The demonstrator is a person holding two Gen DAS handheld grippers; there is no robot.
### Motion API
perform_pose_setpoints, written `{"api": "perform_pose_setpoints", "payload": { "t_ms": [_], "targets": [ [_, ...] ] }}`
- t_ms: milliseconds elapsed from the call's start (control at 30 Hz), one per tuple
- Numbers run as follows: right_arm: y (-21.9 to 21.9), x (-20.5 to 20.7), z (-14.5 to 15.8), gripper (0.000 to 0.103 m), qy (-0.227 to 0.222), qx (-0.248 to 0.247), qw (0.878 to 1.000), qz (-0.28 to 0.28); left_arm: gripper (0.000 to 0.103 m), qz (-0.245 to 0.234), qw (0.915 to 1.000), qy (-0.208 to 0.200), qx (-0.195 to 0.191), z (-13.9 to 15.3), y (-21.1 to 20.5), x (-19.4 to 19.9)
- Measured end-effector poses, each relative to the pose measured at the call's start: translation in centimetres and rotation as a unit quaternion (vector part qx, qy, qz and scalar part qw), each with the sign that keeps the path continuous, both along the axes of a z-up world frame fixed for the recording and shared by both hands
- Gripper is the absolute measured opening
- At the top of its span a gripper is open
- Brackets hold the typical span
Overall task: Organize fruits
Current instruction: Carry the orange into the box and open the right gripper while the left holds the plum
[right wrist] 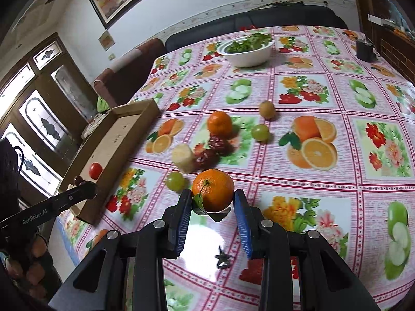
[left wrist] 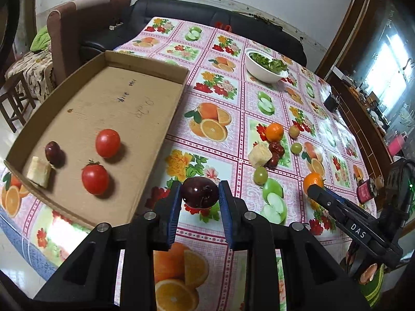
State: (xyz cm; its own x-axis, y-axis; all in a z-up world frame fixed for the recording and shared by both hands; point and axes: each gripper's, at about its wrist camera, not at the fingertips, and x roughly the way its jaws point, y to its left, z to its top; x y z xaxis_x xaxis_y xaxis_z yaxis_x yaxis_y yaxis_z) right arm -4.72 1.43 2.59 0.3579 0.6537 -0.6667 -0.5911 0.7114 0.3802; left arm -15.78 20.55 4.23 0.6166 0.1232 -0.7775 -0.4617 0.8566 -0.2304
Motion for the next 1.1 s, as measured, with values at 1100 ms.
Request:
{"api": "perform_pose_setpoints", "payload": {
  "t_ms": [1100],
  "targets": [
    [11.3, -3.7, 2.6, 0.033, -0.018, 0.009, 0.993, 0.114, 0.026, 0.116, 0.9921, -0.02, 0.045, 2.1, 9.5, -4.1]
  ]
}}
